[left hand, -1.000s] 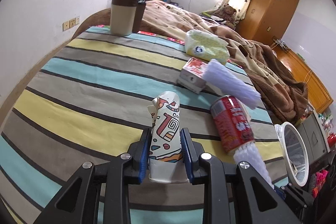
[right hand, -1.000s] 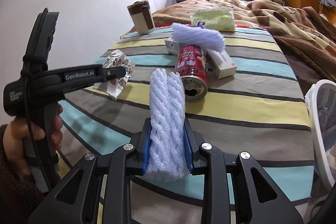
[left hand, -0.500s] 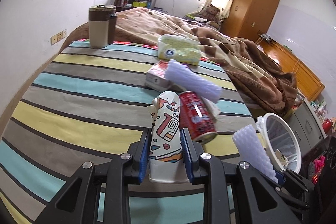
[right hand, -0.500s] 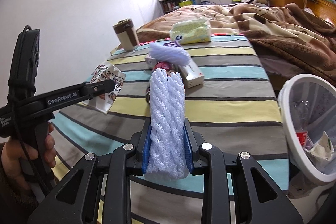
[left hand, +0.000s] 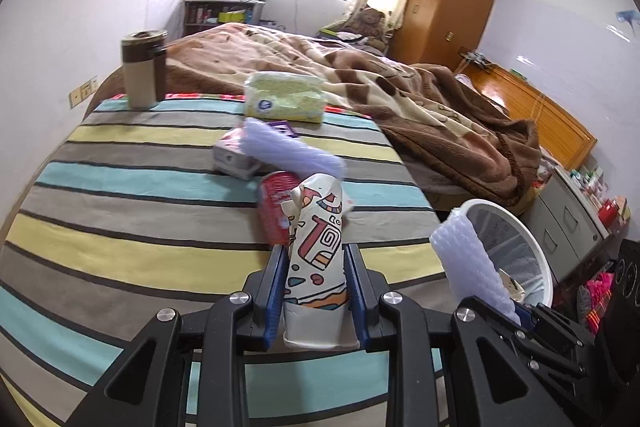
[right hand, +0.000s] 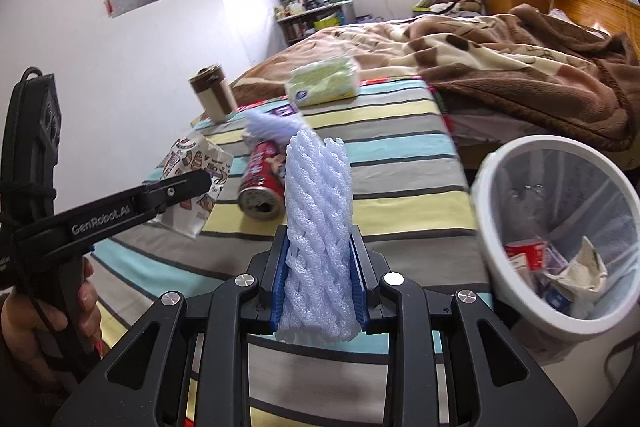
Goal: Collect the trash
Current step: 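Carry paper cup and foam sleeve over the white bin and open both tools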
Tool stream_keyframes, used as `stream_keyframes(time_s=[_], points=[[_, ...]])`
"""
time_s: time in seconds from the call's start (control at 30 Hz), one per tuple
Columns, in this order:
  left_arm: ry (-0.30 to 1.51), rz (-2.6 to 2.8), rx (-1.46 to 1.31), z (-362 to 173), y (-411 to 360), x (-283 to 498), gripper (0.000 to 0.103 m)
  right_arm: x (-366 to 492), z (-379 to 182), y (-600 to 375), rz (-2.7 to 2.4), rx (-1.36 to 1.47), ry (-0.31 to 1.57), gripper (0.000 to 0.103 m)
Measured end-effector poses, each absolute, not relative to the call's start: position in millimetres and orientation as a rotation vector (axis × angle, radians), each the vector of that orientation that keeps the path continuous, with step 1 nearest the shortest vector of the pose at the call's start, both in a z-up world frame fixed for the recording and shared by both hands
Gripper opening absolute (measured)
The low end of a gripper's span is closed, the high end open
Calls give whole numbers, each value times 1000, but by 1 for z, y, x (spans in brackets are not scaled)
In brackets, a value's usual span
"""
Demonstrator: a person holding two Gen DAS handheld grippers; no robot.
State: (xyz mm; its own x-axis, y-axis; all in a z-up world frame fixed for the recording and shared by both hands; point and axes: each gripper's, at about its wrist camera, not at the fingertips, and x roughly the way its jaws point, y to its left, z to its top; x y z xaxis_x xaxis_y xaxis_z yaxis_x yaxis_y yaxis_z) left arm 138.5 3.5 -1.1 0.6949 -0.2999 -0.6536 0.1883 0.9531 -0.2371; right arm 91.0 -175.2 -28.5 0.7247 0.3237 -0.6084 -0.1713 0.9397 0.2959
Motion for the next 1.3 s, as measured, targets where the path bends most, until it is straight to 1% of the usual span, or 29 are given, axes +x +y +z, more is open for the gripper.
stream_keyframes(time_s=[0.37, 0.93, 1.17, 1.3], points=[[717, -358, -56, 8, -61, 127, 29, 80, -17, -229, 149, 275, 663, 28], [725, -543, 26, 13, -167, 130, 29, 71, -5, -310, -42, 332, 611, 29], [748, -598, 40, 6, -199, 139, 29, 72, -11, -327, -92, 363, 619, 29], [774, -590, 49, -4, -199, 144, 29, 70, -16, -333, -99, 375, 623, 29]])
